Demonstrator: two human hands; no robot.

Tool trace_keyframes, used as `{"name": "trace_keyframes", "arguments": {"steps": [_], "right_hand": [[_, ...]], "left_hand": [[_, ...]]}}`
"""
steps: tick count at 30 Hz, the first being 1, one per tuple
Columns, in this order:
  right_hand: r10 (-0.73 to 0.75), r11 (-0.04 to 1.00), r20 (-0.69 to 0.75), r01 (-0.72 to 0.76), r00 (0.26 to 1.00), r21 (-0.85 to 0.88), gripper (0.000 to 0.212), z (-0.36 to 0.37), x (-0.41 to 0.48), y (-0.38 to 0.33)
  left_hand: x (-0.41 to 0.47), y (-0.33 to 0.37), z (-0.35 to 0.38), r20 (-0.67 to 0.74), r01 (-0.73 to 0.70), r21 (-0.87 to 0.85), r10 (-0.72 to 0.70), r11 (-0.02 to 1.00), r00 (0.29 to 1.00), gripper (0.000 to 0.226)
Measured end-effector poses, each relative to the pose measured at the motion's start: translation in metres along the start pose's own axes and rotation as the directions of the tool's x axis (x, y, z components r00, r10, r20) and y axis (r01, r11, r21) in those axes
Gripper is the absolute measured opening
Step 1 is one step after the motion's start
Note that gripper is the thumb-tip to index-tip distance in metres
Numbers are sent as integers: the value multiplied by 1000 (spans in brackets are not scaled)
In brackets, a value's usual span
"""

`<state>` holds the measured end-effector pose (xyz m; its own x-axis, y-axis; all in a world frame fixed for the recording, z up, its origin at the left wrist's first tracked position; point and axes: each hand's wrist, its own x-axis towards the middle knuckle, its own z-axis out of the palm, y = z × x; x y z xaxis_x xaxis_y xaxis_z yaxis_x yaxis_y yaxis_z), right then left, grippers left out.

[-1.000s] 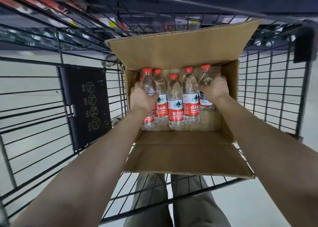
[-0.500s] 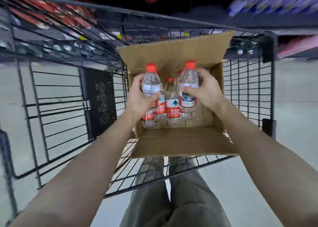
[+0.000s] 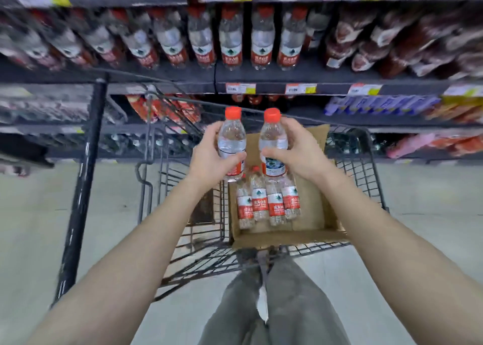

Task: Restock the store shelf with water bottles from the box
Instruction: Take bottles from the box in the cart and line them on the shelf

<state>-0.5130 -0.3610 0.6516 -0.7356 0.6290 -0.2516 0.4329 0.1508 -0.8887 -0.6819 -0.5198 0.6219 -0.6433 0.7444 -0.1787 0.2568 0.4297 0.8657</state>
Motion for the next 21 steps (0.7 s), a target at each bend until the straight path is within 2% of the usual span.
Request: {"name": "trace_keyframes", "arguments": {"steps": [4, 7, 11, 13, 16, 21], "right_hand": [[-95, 994, 8, 96, 995, -47, 78, -4, -24, -59], [-175, 983, 17, 175, 985, -48, 70, -3, -45, -102], [-276, 961, 32, 277, 961, -17, 101, 1, -75, -151], [-322, 947, 44, 322, 946, 4, 98, 3, -90, -174], [-394, 919, 49, 394, 918, 18, 94, 13, -111, -208], [-499, 867, 105, 496, 860, 56, 82, 44, -148, -261]], "left_hand": [[-23, 42, -41, -103, -114, 7, 114, 994, 988, 71], [-51, 74, -72, -183, -161, 4, 159, 987, 970, 70], [-97, 110, -116, -235, -239, 63, 247, 969, 940, 70], [-122, 125, -139, -244, -255, 104, 273, 961, 930, 67], [-161, 140, -173, -304, -263, 144, 296, 954, 906, 76], [-229, 155, -218, -404, -268, 113, 291, 957, 867, 73]]}}
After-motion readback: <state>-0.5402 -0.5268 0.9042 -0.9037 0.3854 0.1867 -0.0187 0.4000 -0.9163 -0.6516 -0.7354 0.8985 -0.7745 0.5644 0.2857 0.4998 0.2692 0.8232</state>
